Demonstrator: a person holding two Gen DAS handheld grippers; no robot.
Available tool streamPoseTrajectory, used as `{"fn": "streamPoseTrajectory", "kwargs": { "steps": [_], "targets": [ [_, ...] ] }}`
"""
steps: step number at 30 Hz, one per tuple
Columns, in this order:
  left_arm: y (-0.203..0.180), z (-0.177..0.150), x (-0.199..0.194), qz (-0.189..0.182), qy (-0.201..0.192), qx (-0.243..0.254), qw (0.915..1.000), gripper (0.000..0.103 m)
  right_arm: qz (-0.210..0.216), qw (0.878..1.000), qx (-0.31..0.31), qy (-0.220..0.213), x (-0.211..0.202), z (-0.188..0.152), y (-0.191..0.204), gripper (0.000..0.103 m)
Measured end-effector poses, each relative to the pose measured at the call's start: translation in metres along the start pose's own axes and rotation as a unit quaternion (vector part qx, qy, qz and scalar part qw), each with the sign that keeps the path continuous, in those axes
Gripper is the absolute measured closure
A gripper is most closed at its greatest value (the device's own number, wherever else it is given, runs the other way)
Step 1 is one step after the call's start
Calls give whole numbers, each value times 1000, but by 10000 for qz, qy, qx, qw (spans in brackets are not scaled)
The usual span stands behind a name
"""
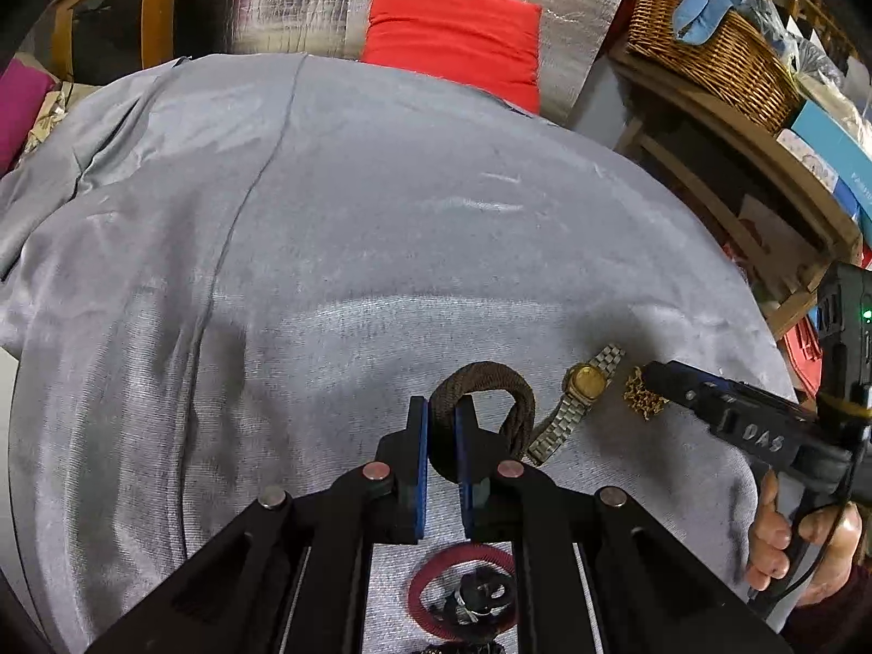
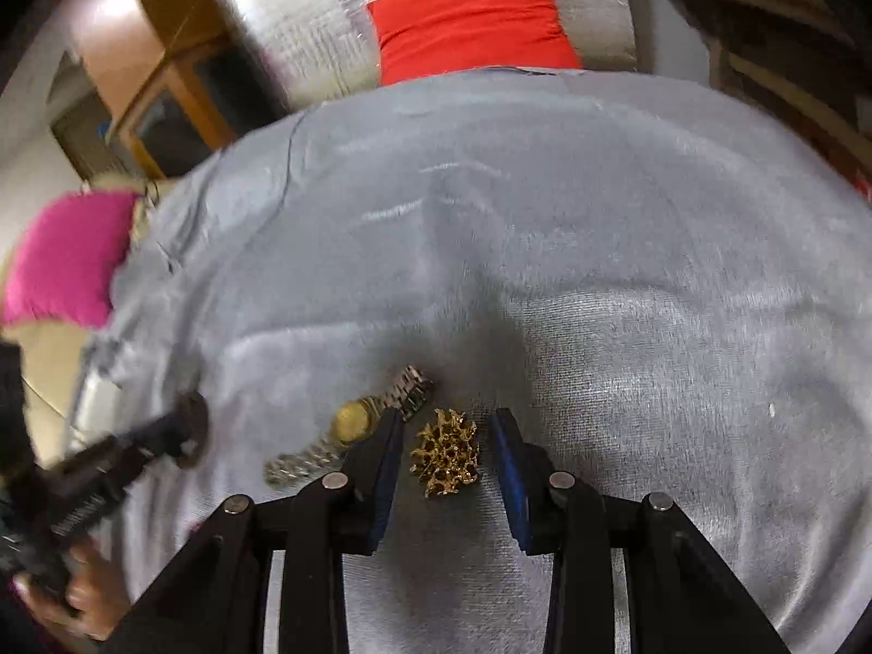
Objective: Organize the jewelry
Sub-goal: 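Close the left tool on the dark brown hair tie while the right tool holds the brooch, then carry the hair tie and brooch in both tools over the white tray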
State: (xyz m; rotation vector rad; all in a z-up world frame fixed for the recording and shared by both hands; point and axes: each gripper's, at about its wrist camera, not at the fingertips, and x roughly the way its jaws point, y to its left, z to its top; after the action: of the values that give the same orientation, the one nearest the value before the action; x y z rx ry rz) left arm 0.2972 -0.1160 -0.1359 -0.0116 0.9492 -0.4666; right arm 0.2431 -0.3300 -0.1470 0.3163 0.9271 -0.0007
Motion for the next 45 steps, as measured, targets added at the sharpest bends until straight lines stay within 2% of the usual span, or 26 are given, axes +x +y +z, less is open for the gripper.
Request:
{"fn": "streamPoseTrajectory", "kwargs": {
  "steps": [4,9,11,12,17,24,31,34,40,43,45],
  "targets": [
    [1,1,0,19,-7,-21,10000,93,-211,9987,-461,-32,6,-6,14,49],
    [8,0,-2,6,37,-112,9999,93,-665,9925,-1028,-36,15,-16,25,49],
    [9,-1,-3,17,43,-120,9999,93,-845,9891,-1198,-103,15,-18,26,63],
    [9,-1,-3,15,44,-118,9999,93,-872,9883,-1246,-112,14,-18,25,63],
    [12,-2,-7,11,23,-164,9999,93,-657,9909,-1162,-175,5,-14,19,64],
    [20,-6,-21,144,-107,-291,9994,93,174,9942,-773,-725,-29,-2,20,64],
    [30,-20,-56,590,-437,-455,9963,93,325,9918,-875,-875,-35,-6,51,64],
    [36,-31,-82,758,-651,-532,9936,93,529,9906,-891,-896,-37,-10,66,64],
    [62,-55,-135,1284,-1057,-770,9831,93,1035,9841,-1094,-947,-45,-23,118,64],
    [86,-72,-165,1589,-1235,-1037,9740,93,1293,9797,-1233,-904,-44,-30,154,64],
    [109,-90,-186,1910,-1314,-1303,9640,93,1457,9765,-1361,-814,-42,-35,180,64]
  ]
}}
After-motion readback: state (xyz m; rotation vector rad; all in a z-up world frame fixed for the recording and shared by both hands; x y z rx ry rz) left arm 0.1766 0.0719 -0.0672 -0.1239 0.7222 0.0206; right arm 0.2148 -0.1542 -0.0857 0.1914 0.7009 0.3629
